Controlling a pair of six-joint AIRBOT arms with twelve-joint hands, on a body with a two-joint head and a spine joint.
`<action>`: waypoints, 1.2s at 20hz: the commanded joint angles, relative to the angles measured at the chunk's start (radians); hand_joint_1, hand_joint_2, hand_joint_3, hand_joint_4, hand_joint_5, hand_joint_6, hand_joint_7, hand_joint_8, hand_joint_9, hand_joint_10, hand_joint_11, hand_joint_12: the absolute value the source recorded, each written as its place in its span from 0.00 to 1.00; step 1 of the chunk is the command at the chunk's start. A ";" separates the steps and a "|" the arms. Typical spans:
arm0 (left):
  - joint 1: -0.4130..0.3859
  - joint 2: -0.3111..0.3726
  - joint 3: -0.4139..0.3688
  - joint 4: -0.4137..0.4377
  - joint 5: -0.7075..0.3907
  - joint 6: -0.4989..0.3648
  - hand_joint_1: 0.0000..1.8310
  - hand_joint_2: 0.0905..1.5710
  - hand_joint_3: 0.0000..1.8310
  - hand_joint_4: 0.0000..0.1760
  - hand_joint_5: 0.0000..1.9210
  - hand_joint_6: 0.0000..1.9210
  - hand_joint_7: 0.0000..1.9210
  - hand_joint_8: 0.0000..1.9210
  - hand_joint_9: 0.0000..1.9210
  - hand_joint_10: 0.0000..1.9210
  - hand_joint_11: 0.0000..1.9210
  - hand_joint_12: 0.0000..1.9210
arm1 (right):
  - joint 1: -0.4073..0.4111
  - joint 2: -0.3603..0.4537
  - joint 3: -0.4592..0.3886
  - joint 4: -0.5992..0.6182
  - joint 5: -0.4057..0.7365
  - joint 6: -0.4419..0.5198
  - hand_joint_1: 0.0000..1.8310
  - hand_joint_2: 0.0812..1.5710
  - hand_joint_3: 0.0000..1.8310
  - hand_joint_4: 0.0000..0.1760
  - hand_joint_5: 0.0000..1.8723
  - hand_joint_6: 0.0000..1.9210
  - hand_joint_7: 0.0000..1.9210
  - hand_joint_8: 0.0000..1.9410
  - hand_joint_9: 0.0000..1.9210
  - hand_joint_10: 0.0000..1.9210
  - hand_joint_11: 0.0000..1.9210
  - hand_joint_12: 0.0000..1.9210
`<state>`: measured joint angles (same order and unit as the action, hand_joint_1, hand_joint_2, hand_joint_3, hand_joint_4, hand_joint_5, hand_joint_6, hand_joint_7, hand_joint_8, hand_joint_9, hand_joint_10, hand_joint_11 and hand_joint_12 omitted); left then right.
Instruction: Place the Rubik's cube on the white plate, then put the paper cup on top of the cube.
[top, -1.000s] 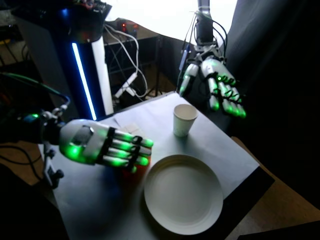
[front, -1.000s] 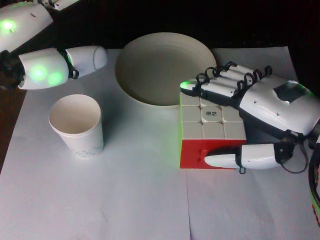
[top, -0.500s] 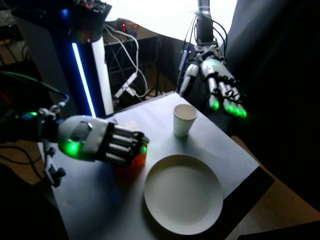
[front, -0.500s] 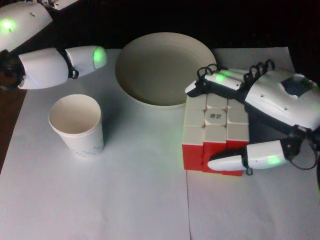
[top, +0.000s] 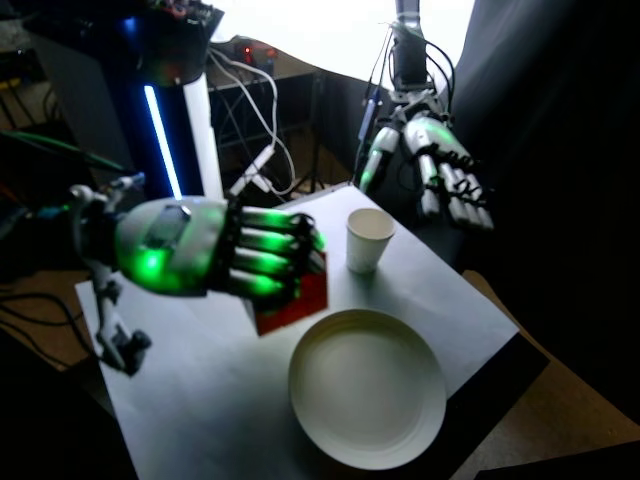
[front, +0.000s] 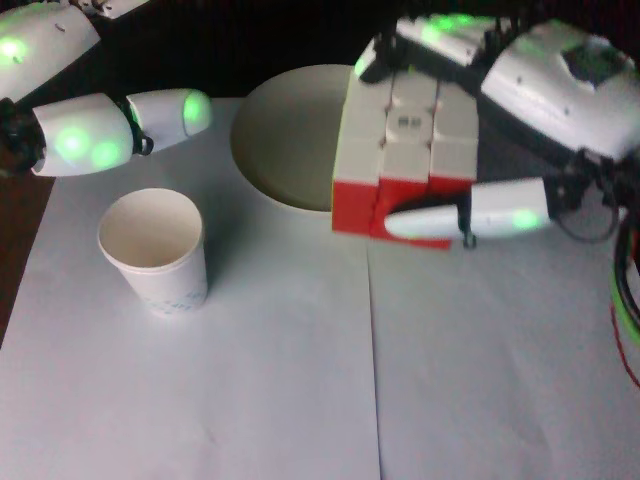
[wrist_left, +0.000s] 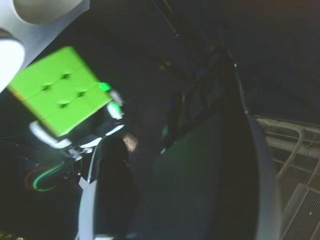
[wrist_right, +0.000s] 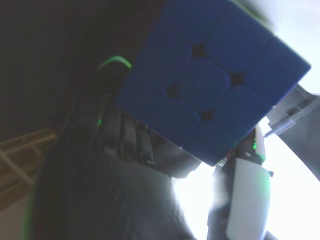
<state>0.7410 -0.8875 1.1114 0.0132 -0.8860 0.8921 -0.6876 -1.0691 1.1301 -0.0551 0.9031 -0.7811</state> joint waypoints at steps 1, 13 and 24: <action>-0.010 0.004 0.005 -0.018 -0.129 -0.001 0.10 0.83 0.00 0.55 0.04 0.00 0.00 0.00 0.00 0.00 0.02 0.01 | 0.040 -0.013 0.019 0.016 0.115 0.008 0.64 0.69 0.00 0.00 0.09 0.76 0.14 0.78 0.24 0.97 0.36 1.00; -0.007 -0.013 0.017 -0.031 -0.149 -0.001 0.10 0.83 0.00 0.50 0.04 0.00 0.00 0.00 0.00 0.00 0.02 0.01 | 0.155 -0.273 0.313 0.129 -0.161 0.008 0.58 0.71 0.00 0.00 0.12 0.59 0.17 0.64 0.22 0.90 0.28 1.00; -0.007 -0.012 0.016 -0.032 -0.157 -0.002 0.09 0.83 0.00 0.47 0.05 0.00 0.00 0.00 0.00 0.00 0.00 0.12 | 0.145 -0.298 0.352 0.167 -0.219 0.008 0.34 0.78 0.00 0.00 0.07 0.07 0.11 0.00 0.00 0.46 0.00 0.79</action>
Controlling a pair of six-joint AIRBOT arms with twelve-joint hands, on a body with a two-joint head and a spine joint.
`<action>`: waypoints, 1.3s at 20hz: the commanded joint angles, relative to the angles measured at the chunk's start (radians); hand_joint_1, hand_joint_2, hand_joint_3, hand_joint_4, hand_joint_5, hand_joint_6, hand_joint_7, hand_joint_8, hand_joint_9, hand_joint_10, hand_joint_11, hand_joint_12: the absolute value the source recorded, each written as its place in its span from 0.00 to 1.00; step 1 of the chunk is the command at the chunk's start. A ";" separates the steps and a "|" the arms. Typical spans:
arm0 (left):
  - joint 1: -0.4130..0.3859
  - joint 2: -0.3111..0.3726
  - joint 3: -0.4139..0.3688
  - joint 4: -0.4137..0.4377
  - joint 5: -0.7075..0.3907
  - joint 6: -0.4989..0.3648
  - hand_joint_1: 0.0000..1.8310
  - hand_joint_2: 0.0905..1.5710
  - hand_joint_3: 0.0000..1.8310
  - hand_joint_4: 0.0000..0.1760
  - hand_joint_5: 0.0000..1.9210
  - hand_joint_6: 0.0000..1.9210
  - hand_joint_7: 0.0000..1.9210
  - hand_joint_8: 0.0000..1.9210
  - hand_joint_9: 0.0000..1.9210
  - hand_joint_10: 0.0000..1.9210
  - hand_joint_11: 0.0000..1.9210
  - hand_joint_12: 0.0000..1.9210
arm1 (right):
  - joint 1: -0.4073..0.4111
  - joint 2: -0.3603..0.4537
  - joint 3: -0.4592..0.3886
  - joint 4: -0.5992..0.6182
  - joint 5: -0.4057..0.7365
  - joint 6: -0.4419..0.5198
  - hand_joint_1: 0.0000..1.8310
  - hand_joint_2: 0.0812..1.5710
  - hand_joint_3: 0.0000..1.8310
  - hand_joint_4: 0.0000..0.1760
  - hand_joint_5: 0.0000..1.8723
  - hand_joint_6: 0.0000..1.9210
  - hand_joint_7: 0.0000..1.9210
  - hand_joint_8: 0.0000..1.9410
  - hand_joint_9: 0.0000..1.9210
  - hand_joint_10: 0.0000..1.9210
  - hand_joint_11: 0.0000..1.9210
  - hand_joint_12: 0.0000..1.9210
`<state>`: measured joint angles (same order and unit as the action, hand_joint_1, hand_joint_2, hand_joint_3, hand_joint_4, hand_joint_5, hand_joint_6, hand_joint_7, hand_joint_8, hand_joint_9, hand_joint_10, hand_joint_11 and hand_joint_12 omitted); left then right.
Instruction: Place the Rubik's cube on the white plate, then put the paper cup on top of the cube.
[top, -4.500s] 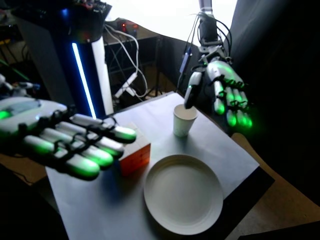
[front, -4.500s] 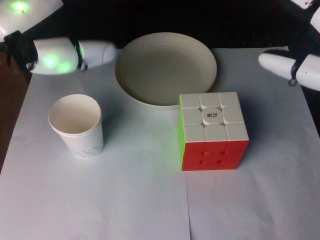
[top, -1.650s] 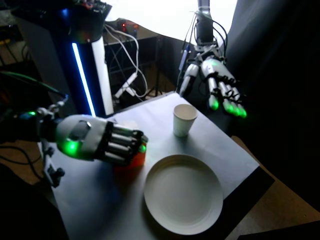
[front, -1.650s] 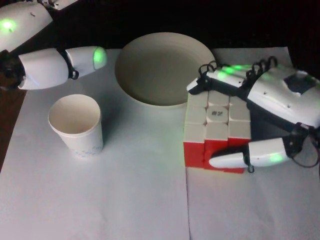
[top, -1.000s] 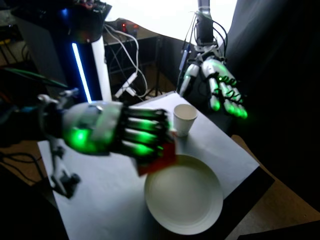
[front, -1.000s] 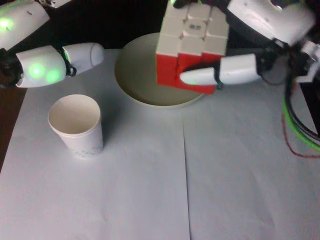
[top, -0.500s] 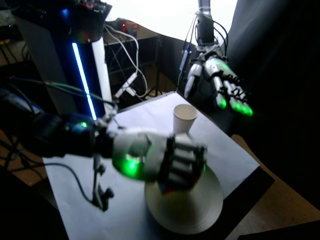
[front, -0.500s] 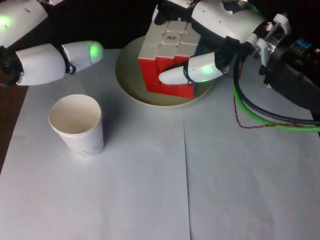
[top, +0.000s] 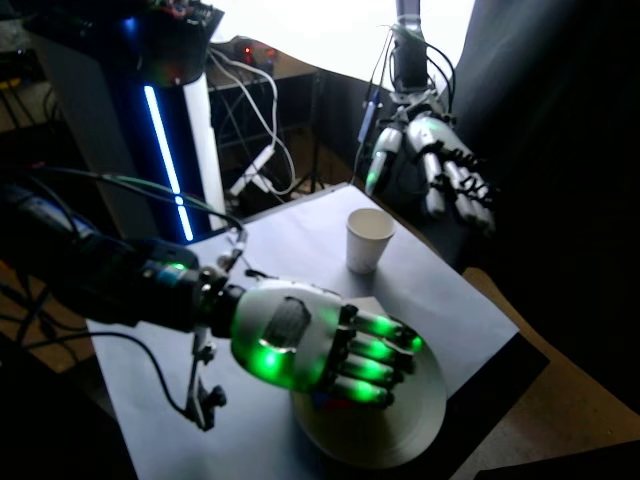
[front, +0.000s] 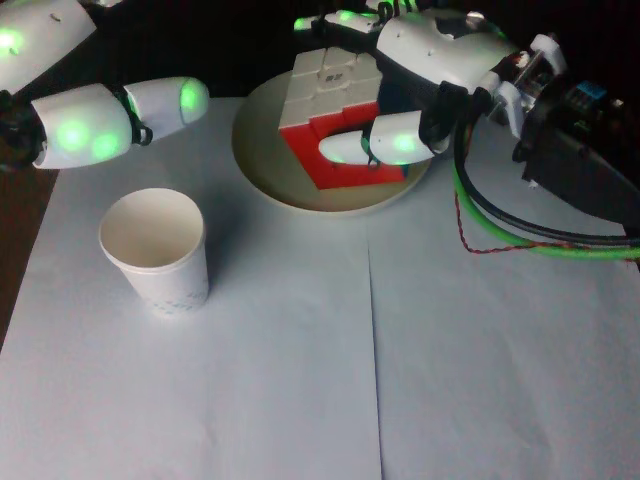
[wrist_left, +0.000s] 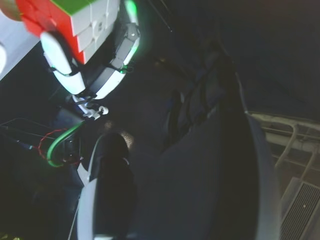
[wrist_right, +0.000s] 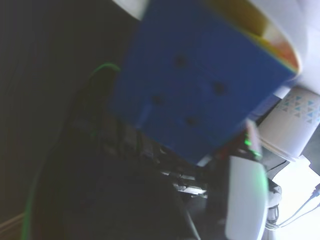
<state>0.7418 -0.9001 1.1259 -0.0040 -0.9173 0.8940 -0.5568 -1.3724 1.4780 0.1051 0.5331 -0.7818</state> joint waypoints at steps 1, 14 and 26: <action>-0.008 0.000 0.002 -0.015 -0.126 -0.003 0.09 0.83 0.00 0.35 0.05 0.00 0.00 0.00 0.00 0.00 0.00 0.10 | 0.012 0.005 0.004 0.009 0.151 0.009 0.30 0.77 0.00 0.01 0.04 0.03 0.06 0.00 0.00 0.39 0.00 0.72; -0.003 0.005 -0.003 -0.020 -0.126 -0.004 0.09 0.81 0.00 0.40 0.05 0.00 0.00 0.00 0.00 0.00 0.00 0.13 | 0.003 0.115 -0.112 0.005 0.205 -0.008 0.27 0.69 0.00 0.52 0.00 0.00 0.00 0.00 0.03 0.01 0.00 0.44; 0.060 0.066 -0.060 -0.034 -0.177 -0.002 0.17 0.72 0.00 0.53 0.04 0.00 0.00 0.00 0.00 0.00 0.00 0.18 | -0.286 0.453 -0.479 -0.029 0.573 -0.060 0.48 0.79 0.00 0.00 0.10 0.42 0.15 0.40 0.09 0.64 0.00 0.89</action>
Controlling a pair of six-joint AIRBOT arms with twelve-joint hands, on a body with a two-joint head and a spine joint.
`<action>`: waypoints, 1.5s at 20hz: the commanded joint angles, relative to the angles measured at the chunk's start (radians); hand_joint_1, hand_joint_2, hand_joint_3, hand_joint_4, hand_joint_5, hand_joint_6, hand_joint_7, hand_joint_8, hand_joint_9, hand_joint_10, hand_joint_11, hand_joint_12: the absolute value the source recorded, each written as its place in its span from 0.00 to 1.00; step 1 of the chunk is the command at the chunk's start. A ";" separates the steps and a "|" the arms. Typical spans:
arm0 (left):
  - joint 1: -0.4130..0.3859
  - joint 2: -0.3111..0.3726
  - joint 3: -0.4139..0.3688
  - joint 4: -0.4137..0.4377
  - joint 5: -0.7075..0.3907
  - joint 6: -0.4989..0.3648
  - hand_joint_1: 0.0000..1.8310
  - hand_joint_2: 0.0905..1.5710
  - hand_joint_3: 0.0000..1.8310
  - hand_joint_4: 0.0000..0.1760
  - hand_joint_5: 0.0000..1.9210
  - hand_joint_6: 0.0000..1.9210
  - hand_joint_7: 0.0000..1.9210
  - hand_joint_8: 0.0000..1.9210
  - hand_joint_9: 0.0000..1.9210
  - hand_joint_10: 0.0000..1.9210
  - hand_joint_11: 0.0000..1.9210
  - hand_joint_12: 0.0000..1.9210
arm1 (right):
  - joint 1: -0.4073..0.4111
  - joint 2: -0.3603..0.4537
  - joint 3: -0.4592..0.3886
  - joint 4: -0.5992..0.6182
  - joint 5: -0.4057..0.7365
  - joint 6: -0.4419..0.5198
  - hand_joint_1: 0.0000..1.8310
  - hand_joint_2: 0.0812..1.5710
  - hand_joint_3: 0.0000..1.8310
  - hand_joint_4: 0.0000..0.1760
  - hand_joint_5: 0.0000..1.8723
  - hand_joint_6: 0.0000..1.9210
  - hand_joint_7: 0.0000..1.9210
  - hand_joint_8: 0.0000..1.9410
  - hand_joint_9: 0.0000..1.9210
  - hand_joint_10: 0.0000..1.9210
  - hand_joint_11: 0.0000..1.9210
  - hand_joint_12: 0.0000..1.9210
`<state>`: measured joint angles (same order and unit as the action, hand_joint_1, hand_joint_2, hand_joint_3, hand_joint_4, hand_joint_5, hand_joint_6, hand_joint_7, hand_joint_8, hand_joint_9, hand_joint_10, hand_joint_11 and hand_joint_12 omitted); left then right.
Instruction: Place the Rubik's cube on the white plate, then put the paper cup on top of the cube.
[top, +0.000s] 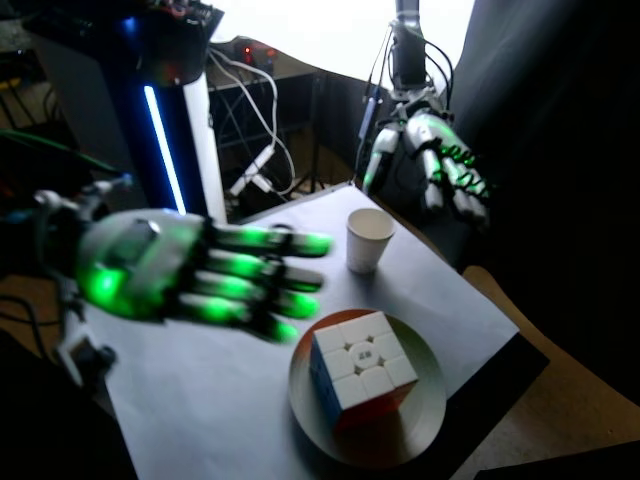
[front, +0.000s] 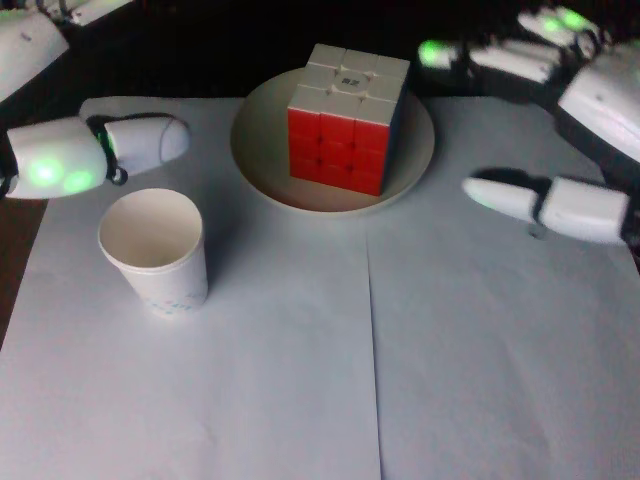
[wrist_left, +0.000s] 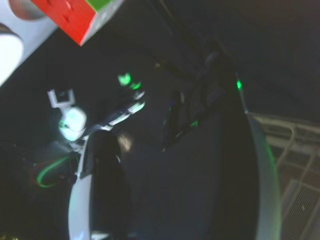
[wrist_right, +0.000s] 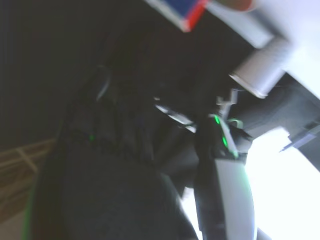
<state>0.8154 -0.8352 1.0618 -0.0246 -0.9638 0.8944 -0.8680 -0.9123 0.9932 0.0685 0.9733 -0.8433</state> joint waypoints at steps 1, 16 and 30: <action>-0.003 0.012 -0.007 -0.011 -0.132 -0.003 0.21 0.67 0.00 0.54 0.04 0.00 0.00 0.00 0.00 0.00 0.00 0.22 | -0.007 0.013 -0.013 0.007 0.135 0.001 0.50 0.78 0.00 0.00 0.12 0.51 0.19 0.57 0.14 0.66 0.00 0.92; 0.174 0.055 -0.080 -0.011 -0.077 -0.013 0.32 0.60 0.00 0.73 0.00 0.00 0.00 0.00 0.00 0.00 0.00 0.00 | -0.084 0.056 -0.046 0.041 0.139 -0.019 0.44 0.78 0.00 0.00 0.09 0.59 0.16 0.63 0.15 0.73 0.04 0.94; 0.172 -0.024 -0.017 -0.029 0.011 -0.021 0.58 0.68 0.00 0.52 0.11 0.67 0.11 0.86 0.09 0.98 0.01 1.00 | -0.084 0.047 -0.045 0.041 0.138 -0.019 0.53 0.77 0.00 0.00 0.08 0.59 0.12 0.66 0.13 0.76 0.02 0.96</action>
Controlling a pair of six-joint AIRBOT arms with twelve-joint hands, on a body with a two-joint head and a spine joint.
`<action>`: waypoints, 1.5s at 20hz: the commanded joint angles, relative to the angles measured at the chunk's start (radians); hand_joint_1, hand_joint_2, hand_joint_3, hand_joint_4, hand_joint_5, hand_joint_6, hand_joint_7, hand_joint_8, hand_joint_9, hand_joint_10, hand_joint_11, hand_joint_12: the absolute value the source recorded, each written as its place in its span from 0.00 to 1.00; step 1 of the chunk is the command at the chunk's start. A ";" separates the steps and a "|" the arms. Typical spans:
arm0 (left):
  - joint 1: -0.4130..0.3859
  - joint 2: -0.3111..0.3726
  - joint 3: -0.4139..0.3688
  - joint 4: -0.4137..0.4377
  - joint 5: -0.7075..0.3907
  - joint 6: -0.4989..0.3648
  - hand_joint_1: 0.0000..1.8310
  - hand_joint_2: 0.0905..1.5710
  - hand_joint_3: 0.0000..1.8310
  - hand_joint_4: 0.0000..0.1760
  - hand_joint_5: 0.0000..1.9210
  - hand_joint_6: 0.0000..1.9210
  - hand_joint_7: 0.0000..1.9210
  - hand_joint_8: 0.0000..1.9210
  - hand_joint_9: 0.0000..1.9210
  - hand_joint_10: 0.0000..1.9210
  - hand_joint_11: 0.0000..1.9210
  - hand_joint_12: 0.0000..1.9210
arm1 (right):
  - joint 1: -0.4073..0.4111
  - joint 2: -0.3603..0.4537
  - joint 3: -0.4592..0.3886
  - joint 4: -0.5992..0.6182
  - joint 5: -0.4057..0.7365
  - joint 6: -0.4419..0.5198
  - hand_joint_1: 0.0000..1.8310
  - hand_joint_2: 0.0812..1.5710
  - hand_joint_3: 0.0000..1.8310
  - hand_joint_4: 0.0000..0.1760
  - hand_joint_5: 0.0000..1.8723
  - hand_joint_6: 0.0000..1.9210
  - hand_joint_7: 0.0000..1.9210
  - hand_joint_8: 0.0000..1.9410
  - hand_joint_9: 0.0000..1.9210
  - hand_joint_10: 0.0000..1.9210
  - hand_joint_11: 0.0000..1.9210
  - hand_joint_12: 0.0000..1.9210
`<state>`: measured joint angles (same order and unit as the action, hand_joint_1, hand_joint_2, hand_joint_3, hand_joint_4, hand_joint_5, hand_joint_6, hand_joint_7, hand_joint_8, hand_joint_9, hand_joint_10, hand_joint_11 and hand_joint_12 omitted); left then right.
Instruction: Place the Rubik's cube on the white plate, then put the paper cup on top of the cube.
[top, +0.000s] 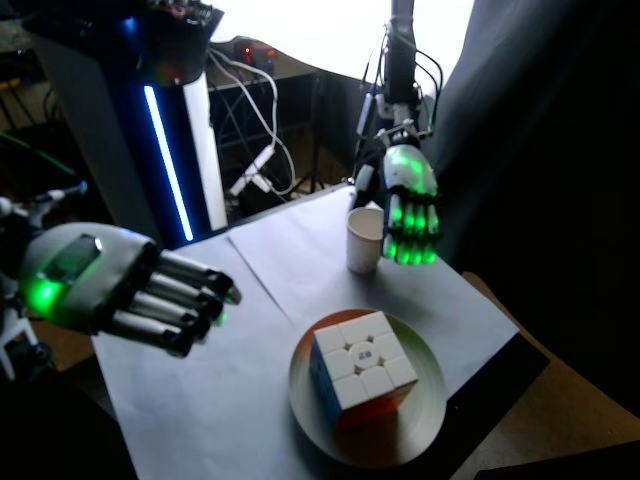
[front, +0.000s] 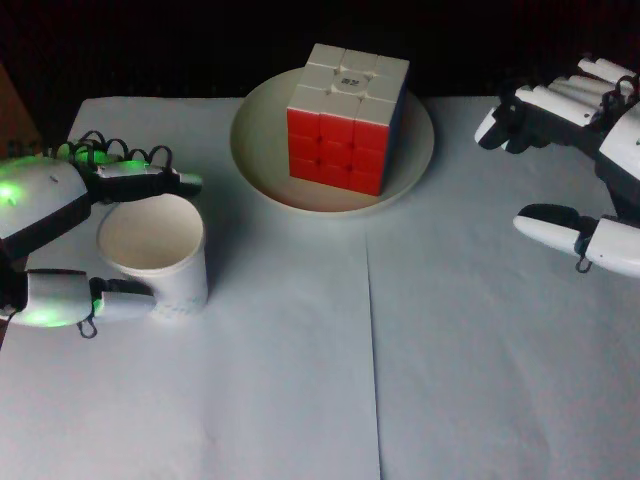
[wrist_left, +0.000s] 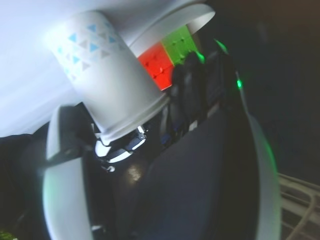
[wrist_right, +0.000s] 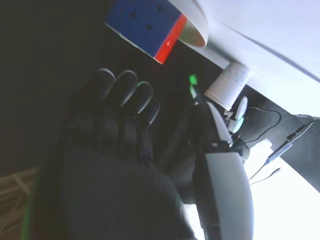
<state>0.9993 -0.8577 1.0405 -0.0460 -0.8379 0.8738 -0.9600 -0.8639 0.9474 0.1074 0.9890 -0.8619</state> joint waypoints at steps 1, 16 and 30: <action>-0.013 -0.002 0.004 -0.008 -0.116 0.000 0.59 0.68 0.00 0.49 0.13 0.72 0.13 0.86 0.14 0.99 0.08 1.00 | 0.007 -0.002 0.001 0.002 0.123 0.000 0.52 0.77 0.00 0.00 0.08 0.59 0.12 0.66 0.13 0.76 0.03 0.96; -0.059 0.065 -0.033 0.044 -0.262 -0.054 0.52 0.71 0.00 0.22 0.15 0.41 0.21 0.35 0.16 0.59 0.11 0.89 | 0.007 -0.007 0.001 0.002 0.123 0.000 0.51 0.79 0.00 0.00 0.07 0.56 0.12 0.68 0.11 0.74 0.00 0.89; -0.382 0.004 0.073 0.218 -0.047 -0.124 0.57 0.87 0.00 0.08 0.23 0.89 0.31 0.85 0.17 0.80 0.12 1.00 | 0.008 -0.013 0.006 0.002 0.123 0.000 0.48 0.79 0.00 0.00 0.06 0.58 0.11 0.67 0.07 0.74 0.00 0.91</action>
<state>0.6235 -0.8524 1.1137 0.2035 -0.7811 0.7555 -0.9600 -0.8742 0.9504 0.1089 0.9882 -0.8619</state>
